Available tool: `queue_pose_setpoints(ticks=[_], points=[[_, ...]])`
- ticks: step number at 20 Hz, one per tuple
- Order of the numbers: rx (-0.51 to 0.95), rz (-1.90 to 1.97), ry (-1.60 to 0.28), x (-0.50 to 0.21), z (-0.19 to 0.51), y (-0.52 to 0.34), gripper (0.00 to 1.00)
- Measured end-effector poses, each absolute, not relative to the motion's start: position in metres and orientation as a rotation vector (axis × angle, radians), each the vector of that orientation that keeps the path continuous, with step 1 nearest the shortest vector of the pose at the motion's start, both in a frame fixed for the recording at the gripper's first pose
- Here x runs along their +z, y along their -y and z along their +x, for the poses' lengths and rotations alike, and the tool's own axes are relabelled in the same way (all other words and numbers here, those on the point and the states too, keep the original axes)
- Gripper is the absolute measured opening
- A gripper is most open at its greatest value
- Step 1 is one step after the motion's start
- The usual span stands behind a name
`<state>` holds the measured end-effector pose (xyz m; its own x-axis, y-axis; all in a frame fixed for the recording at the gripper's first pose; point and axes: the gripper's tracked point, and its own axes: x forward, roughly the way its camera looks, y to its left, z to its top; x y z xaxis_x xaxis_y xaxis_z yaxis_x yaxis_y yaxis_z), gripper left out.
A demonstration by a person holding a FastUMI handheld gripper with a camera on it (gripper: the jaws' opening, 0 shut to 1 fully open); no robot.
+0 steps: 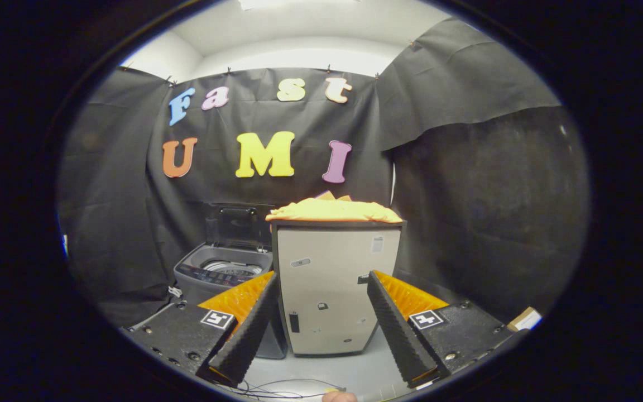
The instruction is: Put the clothes into the washing machine and then close the washing machine lid.
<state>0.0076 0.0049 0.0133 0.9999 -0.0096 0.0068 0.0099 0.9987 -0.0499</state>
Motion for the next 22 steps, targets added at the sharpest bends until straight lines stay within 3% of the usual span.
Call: queue_pose_setpoints(ticks=[10, 17, 22], points=[[-0.005, -0.072, 0.033, 0.038, 0.033, -0.016, 0.99], [-0.053, -0.076, 0.076, 0.111, 0.107, 0.004, 0.99], [-0.011, -0.103, 0.066, 0.149, 0.181, 0.008, 0.99]])
